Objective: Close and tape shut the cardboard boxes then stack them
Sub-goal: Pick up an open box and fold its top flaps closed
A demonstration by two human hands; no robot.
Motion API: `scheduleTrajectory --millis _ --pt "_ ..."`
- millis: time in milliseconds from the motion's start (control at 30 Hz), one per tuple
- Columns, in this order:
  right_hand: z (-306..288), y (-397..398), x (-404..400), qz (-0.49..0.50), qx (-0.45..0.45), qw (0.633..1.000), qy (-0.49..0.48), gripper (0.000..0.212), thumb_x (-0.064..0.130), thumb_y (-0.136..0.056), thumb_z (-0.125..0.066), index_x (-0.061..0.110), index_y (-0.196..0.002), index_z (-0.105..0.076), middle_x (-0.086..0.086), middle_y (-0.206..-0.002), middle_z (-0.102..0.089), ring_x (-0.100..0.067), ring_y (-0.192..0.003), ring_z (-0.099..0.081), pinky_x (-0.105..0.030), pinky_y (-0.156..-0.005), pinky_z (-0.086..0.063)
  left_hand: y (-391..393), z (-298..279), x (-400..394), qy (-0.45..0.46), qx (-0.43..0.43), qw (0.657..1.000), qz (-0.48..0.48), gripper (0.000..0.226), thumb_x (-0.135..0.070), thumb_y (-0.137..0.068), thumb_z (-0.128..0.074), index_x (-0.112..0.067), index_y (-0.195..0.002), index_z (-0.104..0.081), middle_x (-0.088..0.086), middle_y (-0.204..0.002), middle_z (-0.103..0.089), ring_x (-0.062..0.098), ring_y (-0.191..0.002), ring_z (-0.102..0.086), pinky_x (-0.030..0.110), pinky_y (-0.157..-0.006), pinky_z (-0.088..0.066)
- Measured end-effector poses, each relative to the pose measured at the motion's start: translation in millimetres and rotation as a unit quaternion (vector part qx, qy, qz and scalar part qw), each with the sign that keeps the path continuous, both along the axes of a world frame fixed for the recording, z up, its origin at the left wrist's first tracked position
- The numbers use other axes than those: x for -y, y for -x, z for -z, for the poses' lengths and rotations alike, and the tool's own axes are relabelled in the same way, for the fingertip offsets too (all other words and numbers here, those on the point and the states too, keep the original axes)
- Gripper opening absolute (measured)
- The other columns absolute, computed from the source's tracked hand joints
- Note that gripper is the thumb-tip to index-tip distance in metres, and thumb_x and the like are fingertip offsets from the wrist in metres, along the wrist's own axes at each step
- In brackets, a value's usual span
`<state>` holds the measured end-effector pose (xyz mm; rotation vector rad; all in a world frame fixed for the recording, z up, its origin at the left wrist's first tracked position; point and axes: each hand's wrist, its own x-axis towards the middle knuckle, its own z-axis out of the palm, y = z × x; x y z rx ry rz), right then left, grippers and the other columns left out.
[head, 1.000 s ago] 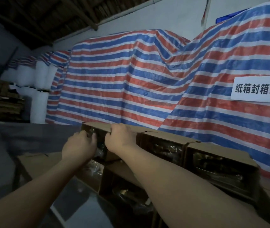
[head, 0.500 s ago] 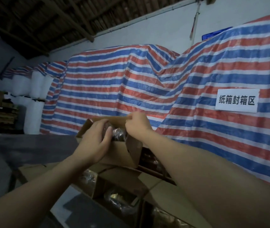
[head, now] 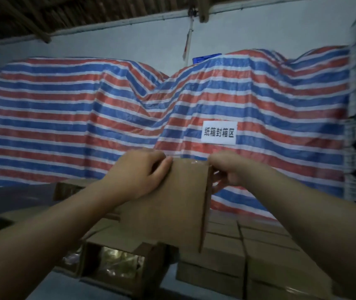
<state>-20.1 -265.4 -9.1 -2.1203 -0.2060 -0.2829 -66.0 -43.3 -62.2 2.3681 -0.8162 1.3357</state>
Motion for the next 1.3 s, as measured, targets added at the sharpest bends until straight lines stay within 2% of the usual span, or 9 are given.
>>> scheduleTrajectory --millis 333,467,567,833,933,1033,1067,1167,1300 --pt "144 67 180 0.077 -0.11 0.99 -0.045 0.023 0.014 -0.09 -0.067 0.005 -0.111 -0.072 -0.019 -0.108 -0.074 -0.036 -0.103 -0.07 -0.048 -0.089 -0.059 13 77 166 -0.152 -0.366 0.911 0.116 0.038 -0.057 -0.101 -0.025 -0.047 -0.122 -0.055 -0.031 -0.107 -0.049 -0.013 -0.087 -0.049 0.007 -0.068 -0.029" --pt "143 78 206 0.073 -0.098 0.991 -0.049 0.015 0.015 -0.092 -0.066 0.021 -0.092 -0.079 -0.004 -0.094 -0.077 -0.016 -0.08 -0.075 -0.027 -0.063 -0.058 29 49 192 -0.129 -0.485 0.85 0.157 0.029 -0.046 -0.101 -0.035 -0.048 -0.108 -0.062 -0.023 -0.107 -0.067 0.0 -0.101 -0.064 0.012 -0.082 -0.048" --pt "141 82 212 0.076 -0.092 0.992 -0.029 0.015 0.022 -0.093 -0.065 0.03 -0.101 -0.075 0.004 -0.096 -0.076 -0.012 -0.084 -0.074 -0.024 -0.064 -0.058 20 37 213 -0.161 -0.519 0.833 0.108 0.036 -0.053 -0.092 -0.052 -0.028 -0.114 -0.066 0.002 -0.113 -0.069 0.025 -0.109 -0.065 0.039 -0.095 -0.053" --pt "141 86 212 0.064 -0.119 0.99 -0.042 0.019 0.024 -0.098 -0.06 0.022 -0.116 -0.066 -0.01 -0.105 -0.074 -0.021 -0.087 -0.072 -0.029 -0.072 -0.058 -14 49 244 -0.28 -0.518 0.789 0.177 0.014 -0.031 -0.097 -0.057 -0.025 -0.11 -0.06 -0.002 -0.117 -0.062 0.014 -0.107 -0.061 0.021 -0.071 -0.051" --pt "143 81 213 0.048 -0.132 0.989 -0.053 0.022 0.023 -0.098 -0.058 0.016 -0.118 -0.064 -0.009 -0.093 -0.073 -0.017 -0.074 -0.068 -0.028 -0.064 -0.053 -39 57 255 -0.338 -0.603 0.541 0.479 0.034 -0.03 -0.103 -0.043 -0.041 -0.134 -0.047 -0.026 -0.138 -0.049 -0.009 -0.121 -0.05 0.014 -0.098 -0.043" --pt "148 77 214 0.048 -0.14 0.985 -0.088 0.024 0.023 -0.096 -0.059 0.012 -0.117 -0.064 -0.007 -0.083 -0.075 -0.017 -0.07 -0.07 -0.028 -0.06 -0.053 -60 61 249 -0.402 -0.648 0.412 0.498 0.036 -0.035 -0.1 -0.047 -0.041 -0.136 -0.049 -0.026 -0.136 -0.052 -0.008 -0.118 -0.052 0.019 -0.095 -0.044" --pt "148 77 215 0.053 -0.141 0.984 -0.094 0.024 0.023 -0.095 -0.061 0.012 -0.116 -0.065 -0.009 -0.086 -0.076 -0.018 -0.072 -0.071 -0.029 -0.062 -0.054 -44 66 250 -0.33 -0.68 0.467 0.459 0.037 -0.044 -0.096 -0.051 -0.038 -0.133 -0.053 -0.021 -0.133 -0.056 -0.002 -0.117 -0.056 0.022 -0.09 -0.047" --pt "148 77 216 0.06 -0.139 0.982 -0.109 0.026 0.025 -0.091 -0.065 0.011 -0.113 -0.068 -0.016 -0.099 -0.076 -0.024 -0.085 -0.07 -0.034 -0.076 -0.055 -7 59 235 -0.124 -0.502 0.816 0.258 0.057 -0.071 -0.085 -0.051 -0.027 -0.119 -0.064 -0.001 -0.122 -0.065 0.02 -0.11 -0.063 0.025 -0.07 -0.048" --pt "154 79 212 0.076 -0.134 0.979 -0.134 0.031 0.033 -0.089 -0.068 0.012 -0.112 -0.067 -0.016 -0.103 -0.077 -0.031 -0.097 -0.072 -0.04 -0.085 -0.058 -12 42 208 0.002 -0.408 0.897 0.168 0.025 -0.042 -0.1 -0.047 -0.025 -0.101 -0.066 -0.004 -0.098 -0.07 0.011 -0.087 -0.069 0.03 -0.078 -0.057"
